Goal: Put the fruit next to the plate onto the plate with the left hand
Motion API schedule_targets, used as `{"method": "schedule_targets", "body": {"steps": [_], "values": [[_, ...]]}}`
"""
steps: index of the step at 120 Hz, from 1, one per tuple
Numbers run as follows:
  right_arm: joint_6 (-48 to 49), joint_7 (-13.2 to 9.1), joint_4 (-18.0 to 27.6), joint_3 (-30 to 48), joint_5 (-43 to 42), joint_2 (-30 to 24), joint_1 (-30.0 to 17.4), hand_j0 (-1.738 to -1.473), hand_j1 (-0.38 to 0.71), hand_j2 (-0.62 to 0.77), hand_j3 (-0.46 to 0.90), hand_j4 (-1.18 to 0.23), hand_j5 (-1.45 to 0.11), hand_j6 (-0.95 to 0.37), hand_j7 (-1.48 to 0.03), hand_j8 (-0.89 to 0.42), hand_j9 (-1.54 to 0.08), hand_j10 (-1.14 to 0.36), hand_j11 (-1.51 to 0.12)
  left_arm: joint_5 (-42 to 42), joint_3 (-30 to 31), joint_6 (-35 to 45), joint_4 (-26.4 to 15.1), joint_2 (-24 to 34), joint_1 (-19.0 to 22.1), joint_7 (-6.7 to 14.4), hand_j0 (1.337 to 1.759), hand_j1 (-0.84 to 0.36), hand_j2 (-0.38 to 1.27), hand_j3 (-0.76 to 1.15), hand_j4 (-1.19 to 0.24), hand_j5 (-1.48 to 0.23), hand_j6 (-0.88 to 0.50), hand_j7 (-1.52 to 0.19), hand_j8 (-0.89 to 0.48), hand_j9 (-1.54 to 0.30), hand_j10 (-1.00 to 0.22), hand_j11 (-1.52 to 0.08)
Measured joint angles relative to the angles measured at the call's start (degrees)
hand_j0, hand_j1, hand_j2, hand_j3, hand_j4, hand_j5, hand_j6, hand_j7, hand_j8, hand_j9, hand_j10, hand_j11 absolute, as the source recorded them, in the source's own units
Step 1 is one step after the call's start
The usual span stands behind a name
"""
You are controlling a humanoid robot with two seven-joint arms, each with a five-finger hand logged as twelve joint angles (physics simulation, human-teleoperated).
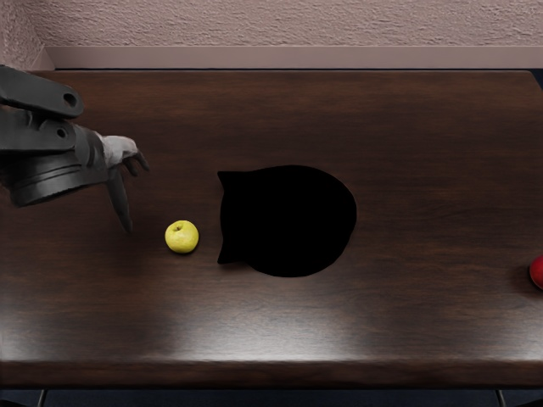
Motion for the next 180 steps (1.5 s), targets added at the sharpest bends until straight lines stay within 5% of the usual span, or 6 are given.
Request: {"method": "schedule_targets", "body": {"steps": [44,103,180], "values": [[0.0,0.0,0.0,0.0,0.0,0.0,0.0,-1.658,-0.31,-0.01,0.00,-0.03,-0.04,-0.03,-0.04,-0.03,-0.04,-0.03,-0.04,2.4,1.5,3.9,0.0,-9.7,0.7,1.8,1.658,0.05,0.05,0.00,-0.25,-0.32,-0.25,-0.32,-0.25,-0.32,-0.25,-0.32],[0.0,0.0,0.0,0.0,0.0,0.0,0.0,-1.658,-0.31,-0.01,0.00,-0.03,-0.04,-0.03,-0.04,-0.03,-0.04,-0.03,-0.04,10.3,-1.0,6.8,1.2,-14.4,8.1,1.1,1.658,0.05,0.05,0.00,-0.25,-0.33,-0.25,-0.33,-0.25,-0.33,-0.25,-0.33],[0.0,0.0,0.0,0.0,0.0,0.0,0.0,-1.658,-0.31,-0.01,0.00,-0.03,-0.04,-0.03,-0.04,-0.03,-0.04,-0.03,-0.04,13.6,-0.8,15.5,1.6,-17.7,12.9,1.1,1.658,0.00,0.06,0.00,-0.30,-0.38,-0.30,-0.38,-0.30,-0.38,-0.30,-0.38]]}}
